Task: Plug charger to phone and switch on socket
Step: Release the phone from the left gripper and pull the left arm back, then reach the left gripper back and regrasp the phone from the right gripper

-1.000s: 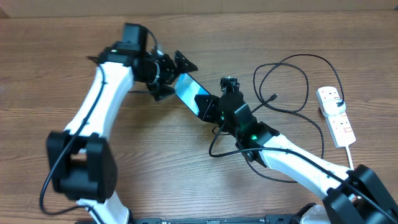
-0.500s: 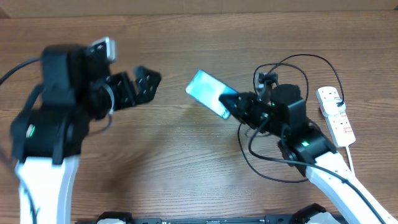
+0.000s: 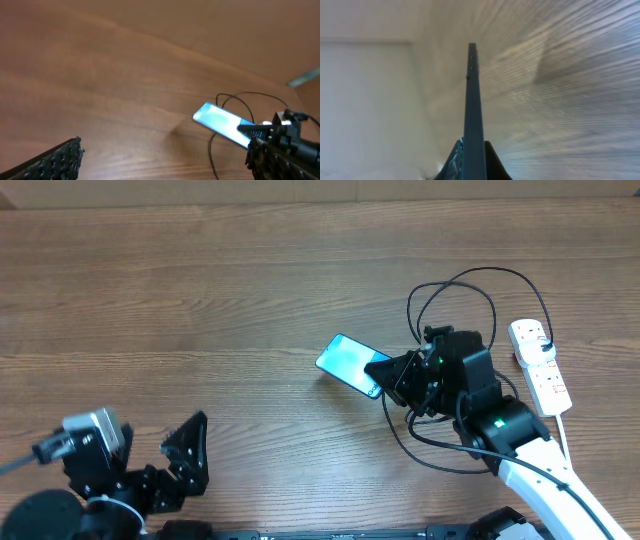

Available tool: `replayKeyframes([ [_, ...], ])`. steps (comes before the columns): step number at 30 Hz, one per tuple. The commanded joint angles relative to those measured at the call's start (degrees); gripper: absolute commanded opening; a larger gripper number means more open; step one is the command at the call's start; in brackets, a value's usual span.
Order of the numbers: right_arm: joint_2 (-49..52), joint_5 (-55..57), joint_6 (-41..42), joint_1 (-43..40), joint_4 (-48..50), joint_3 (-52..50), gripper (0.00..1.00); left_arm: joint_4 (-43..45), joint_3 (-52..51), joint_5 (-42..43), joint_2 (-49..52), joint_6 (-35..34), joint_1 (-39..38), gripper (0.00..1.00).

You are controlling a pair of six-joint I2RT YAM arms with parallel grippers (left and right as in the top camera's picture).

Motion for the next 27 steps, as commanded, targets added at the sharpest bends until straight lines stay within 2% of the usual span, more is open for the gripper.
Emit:
replayKeyframes([
  [1, -0.76, -0.55, 16.11, 0.02, 13.38, -7.15, 0.04, 0.5, -7.98, -2.47, -2.54, -12.17, -0.02, 1.0],
  [4, 0.2, -2.84, 24.35, 0.02, 32.0, -13.22, 0.04, 1.97, -13.46, -2.19, -2.54, -20.22, -0.02, 1.0],
  [7, 1.92, -4.02, 30.32, 0.48, 43.71, -16.7, 0.04, 6.6, -19.1, 1.53, -2.38, -26.1, -0.02, 1.0],
  [11, 4.31, -4.22, 35.67, 4.79, 45.75, -16.96, 0.04, 18.4, -26.64, 10.69, -1.66, -30.69, 0.0, 1.0],
  [16, 7.56, 0.66, 44.74, 13.09, 49.77, -16.94, 0.04, 27.15, -32.24, 17.46, 0.28, -37.57, -0.02, 1.0],
  [20, 9.62, 8.39, 49.86, 17.59, 50.66, -16.94, 0.04, 30.01, -33.99, 22.6, 3.43, -41.51, -0.02, 1.0],
  [27, 10.58, 9.9, 50.62, 18.73, 55.74, -16.94, 0.04, 29.83, -34.07, 27.69, 8.98, -48.41, -0.02, 0.99],
])
